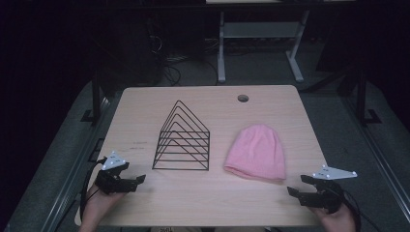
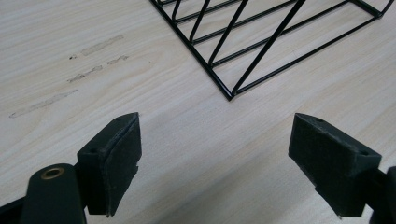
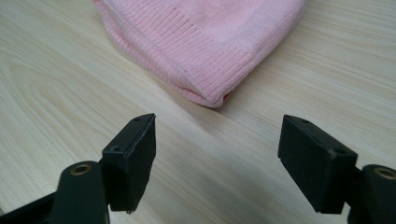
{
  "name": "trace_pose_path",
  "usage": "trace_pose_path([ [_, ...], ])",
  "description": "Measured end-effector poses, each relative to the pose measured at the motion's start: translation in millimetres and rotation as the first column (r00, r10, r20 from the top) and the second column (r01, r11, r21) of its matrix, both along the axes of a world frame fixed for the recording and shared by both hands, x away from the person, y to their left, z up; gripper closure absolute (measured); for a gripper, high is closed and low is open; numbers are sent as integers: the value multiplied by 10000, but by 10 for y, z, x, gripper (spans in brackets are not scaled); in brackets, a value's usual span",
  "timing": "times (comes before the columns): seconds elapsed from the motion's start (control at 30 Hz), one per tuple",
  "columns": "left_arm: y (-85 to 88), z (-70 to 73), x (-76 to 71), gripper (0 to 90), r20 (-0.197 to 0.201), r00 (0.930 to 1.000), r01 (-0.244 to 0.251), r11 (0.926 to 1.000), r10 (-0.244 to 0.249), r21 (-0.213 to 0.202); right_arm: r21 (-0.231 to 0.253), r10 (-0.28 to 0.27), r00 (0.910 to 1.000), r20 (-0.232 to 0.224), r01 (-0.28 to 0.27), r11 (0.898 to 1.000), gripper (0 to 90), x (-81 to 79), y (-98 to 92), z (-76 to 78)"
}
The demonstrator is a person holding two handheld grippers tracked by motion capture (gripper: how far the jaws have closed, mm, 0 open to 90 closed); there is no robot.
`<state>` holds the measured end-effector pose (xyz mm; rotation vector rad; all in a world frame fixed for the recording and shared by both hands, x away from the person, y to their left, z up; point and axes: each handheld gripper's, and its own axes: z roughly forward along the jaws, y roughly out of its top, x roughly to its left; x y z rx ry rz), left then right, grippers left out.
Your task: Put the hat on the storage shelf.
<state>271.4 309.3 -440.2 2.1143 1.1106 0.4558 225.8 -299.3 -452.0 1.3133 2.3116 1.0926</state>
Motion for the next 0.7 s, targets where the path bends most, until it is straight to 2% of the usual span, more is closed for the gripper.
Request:
trace_pose_path([
  [0.17, 0, -1, 6, 172, -55, 10000, 55, 9999, -56, -133, -7, 112, 9998, -146, -112, 9999, 243, 14, 13, -9],
  [0.2, -4, -1, -7, 172, -69, 10000, 42, 9998, -43, -198, 76, 219, 9993, -294, -217, 9997, 235, 30, 22, -18],
  [0.37, 4, -11, -14, 172, -98, 9999, 105, 9999, -106, -101, -48, 360, 9984, -430, -362, 9993, 208, 64, 73, -4],
  [0.5, 3, 11, -29, 173, -20, 10000, 40, 9988, -41, -488, 275, 614, 9968, -518, -600, 9978, 195, 160, 86, 74],
  [0.63, 6, 11, -22, 172, -49, 9999, 89, 9994, -90, -335, 132, 722, 9951, -682, -714, 9974, 187, 316, 111, 167],
  [0.7, 15, 3, -19, 172, -80, 10000, 43, 9991, -46, -415, 15, 735, 9946, -735, -736, 9973, 179, 384, 134, 220],
])
